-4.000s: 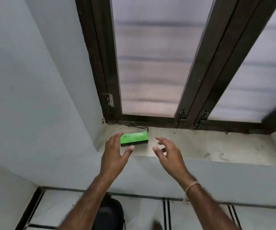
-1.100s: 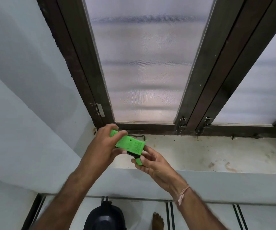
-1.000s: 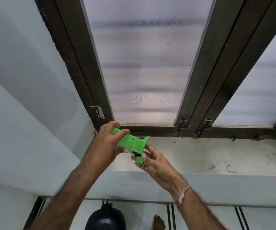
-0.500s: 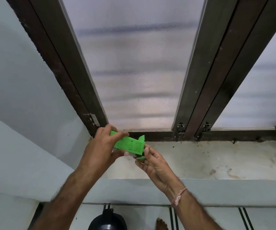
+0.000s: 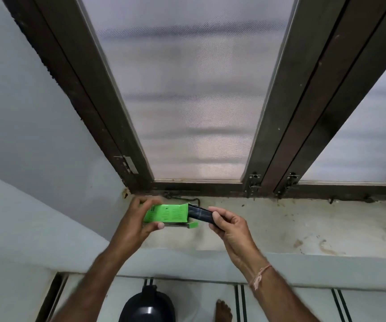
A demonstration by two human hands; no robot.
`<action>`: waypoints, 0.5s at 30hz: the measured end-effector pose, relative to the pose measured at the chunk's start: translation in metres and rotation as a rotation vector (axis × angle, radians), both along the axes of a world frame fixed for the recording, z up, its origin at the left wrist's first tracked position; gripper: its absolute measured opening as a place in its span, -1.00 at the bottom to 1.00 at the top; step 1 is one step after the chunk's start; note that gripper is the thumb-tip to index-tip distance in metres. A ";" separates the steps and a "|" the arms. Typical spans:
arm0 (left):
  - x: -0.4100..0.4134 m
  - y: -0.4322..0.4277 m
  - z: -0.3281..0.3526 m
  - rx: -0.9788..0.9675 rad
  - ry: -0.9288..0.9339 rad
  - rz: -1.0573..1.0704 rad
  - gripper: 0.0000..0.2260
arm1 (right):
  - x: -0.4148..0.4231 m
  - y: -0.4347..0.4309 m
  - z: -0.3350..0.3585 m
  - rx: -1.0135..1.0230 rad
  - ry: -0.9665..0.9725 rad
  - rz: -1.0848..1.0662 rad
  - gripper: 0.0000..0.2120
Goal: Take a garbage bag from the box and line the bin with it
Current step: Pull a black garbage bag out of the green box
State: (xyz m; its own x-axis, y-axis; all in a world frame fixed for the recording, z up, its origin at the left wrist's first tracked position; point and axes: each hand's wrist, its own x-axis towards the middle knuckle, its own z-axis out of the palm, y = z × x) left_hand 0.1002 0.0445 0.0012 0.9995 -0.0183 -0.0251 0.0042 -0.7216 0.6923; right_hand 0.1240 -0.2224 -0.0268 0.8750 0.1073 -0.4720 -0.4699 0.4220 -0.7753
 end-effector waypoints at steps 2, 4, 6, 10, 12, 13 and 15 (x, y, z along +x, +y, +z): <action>0.001 -0.001 -0.024 0.047 0.028 0.026 -0.54 | -0.003 -0.010 -0.004 -0.036 0.014 -0.044 -0.83; 0.003 -0.002 -0.044 0.090 0.053 0.064 -0.53 | -0.004 -0.017 -0.006 -0.040 0.028 -0.080 -0.84; 0.006 -0.005 -0.058 0.120 0.058 0.091 -0.52 | -0.005 -0.022 -0.009 -0.047 0.043 -0.103 -0.86; 0.007 -0.008 -0.071 0.153 -0.003 0.120 -0.42 | -0.007 -0.024 -0.010 -0.048 0.071 -0.095 -0.88; 0.002 -0.011 -0.070 0.198 -0.042 0.119 -0.26 | -0.008 -0.020 -0.009 -0.038 0.084 -0.094 -0.89; -0.001 -0.013 -0.067 0.263 -0.064 0.131 -0.16 | -0.009 -0.017 -0.008 -0.030 0.090 -0.091 -0.89; -0.011 -0.023 -0.057 0.427 -0.121 0.217 -0.11 | -0.009 -0.009 -0.006 -0.009 0.100 -0.089 -0.90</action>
State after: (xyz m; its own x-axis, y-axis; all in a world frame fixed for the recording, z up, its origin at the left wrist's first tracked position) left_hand 0.0890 0.0217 -0.0562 0.9753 0.1775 0.1315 0.1238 -0.9322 0.3401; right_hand 0.1147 -0.2319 -0.0332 0.8296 0.0270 -0.5577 -0.5059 0.4590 -0.7304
